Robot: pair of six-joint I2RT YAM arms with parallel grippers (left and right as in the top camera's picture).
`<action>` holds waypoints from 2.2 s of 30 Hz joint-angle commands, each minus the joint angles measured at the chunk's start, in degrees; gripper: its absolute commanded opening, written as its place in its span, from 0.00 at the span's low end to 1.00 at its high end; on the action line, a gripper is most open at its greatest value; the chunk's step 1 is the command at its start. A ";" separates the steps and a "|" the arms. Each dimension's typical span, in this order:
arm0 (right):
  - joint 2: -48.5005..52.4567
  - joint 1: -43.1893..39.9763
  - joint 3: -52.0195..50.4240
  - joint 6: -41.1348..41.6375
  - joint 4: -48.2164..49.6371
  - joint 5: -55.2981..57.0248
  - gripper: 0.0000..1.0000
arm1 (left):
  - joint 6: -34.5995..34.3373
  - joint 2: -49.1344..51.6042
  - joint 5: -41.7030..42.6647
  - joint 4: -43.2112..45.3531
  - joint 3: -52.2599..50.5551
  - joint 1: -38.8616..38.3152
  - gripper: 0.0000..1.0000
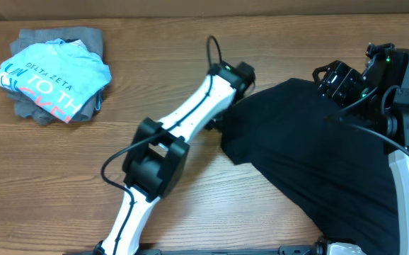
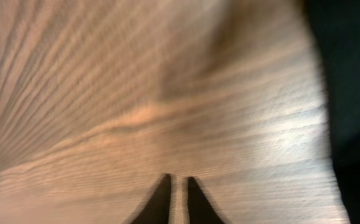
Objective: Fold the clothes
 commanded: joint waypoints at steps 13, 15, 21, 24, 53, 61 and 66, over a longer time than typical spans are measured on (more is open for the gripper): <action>1.49 -0.28 1.14 0.04 -0.15 2.12 0.85 | 2.47 -3.15 33.22 20.98 2.29 -1.36 0.85; 1.84 -0.31 1.14 0.04 -0.15 2.10 0.86 | -0.57 -3.15 28.76 20.46 2.29 -2.32 0.86; 3.21 -0.31 1.14 0.07 -0.20 2.10 0.86 | -3.48 -1.92 20.59 19.19 2.19 -6.23 0.80; 3.30 -0.31 1.14 0.07 -0.35 2.10 0.86 | -5.57 -0.15 14.40 17.75 2.19 -7.93 0.80; 3.30 -0.31 1.14 0.04 -1.25 2.12 0.87 | -18.23 0.00 -12.09 -3.15 3.93 -1.11 0.04; 3.30 -0.31 1.14 0.02 -1.25 2.12 0.87 | -20.59 -0.02 -12.28 -7.91 3.93 5.88 0.32; 3.30 -0.31 1.14 -0.15 -1.22 2.82 0.87 | -20.55 -1.55 -12.09 -9.09 4.09 8.74 0.41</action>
